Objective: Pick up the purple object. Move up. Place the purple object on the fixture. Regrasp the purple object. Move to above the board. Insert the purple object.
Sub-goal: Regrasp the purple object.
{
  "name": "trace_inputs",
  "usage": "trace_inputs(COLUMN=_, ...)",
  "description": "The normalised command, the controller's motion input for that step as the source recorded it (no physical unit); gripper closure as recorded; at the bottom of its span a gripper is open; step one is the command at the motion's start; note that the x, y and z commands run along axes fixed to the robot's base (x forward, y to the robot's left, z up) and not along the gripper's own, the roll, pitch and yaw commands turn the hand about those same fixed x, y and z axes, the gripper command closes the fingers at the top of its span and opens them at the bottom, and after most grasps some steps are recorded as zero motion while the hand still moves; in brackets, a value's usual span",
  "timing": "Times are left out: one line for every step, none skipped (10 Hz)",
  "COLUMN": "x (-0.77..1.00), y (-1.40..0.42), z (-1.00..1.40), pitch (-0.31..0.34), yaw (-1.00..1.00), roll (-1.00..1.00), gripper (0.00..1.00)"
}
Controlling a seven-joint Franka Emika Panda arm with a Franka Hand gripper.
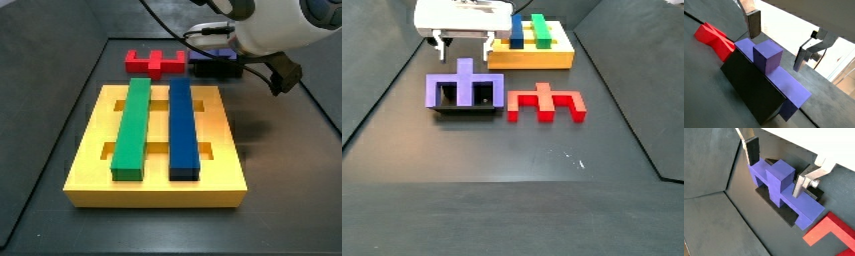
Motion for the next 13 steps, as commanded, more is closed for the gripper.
trace_inputs(x=0.02, y=0.0, z=-0.05, pitch=0.0, yaw=0.0, roll=0.0, gripper=0.0)
trace_inputs(x=0.0, y=0.09, z=-0.25, pitch=-0.109, yaw=0.0, roll=-0.27, gripper=0.0)
trace_inputs(x=0.0, y=0.19, z=-0.17, pitch=-0.017, yaw=-0.11, roll=-0.31, gripper=0.0)
trace_inputs(x=0.0, y=0.19, z=-0.13, pitch=0.0, yaw=-0.23, roll=-0.32, gripper=0.0)
trace_inputs(x=0.0, y=0.17, z=-0.16, pitch=-0.074, yaw=-0.19, roll=-0.28, gripper=0.0)
trace_inputs(x=0.0, y=0.15, z=-0.07, pitch=-0.071, yaw=-0.11, roll=-0.25, gripper=0.0)
trace_inputs(x=0.0, y=0.03, z=-0.03, pitch=0.0, yaw=-0.14, roll=-0.05, gripper=0.0)
trace_inputs(x=0.0, y=0.0, z=-0.04, pitch=0.0, yaw=-0.18, roll=0.0, gripper=0.0)
trace_inputs(x=0.0, y=0.0, z=-0.06, pitch=0.0, yaw=-0.19, roll=0.0, gripper=0.0)
trace_inputs(x=0.0, y=0.0, z=-0.07, pitch=0.0, yaw=-0.2, roll=0.0, gripper=0.0)
trace_inputs(x=0.0, y=0.0, z=-0.01, pitch=0.0, yaw=-0.18, roll=-0.04, gripper=0.0)
trace_inputs(x=0.0, y=0.0, z=0.0, pitch=0.0, yaw=-0.06, roll=0.0, gripper=0.0)
trace_inputs(x=0.0, y=0.0, z=0.0, pitch=0.0, yaw=0.0, roll=0.0, gripper=0.0)
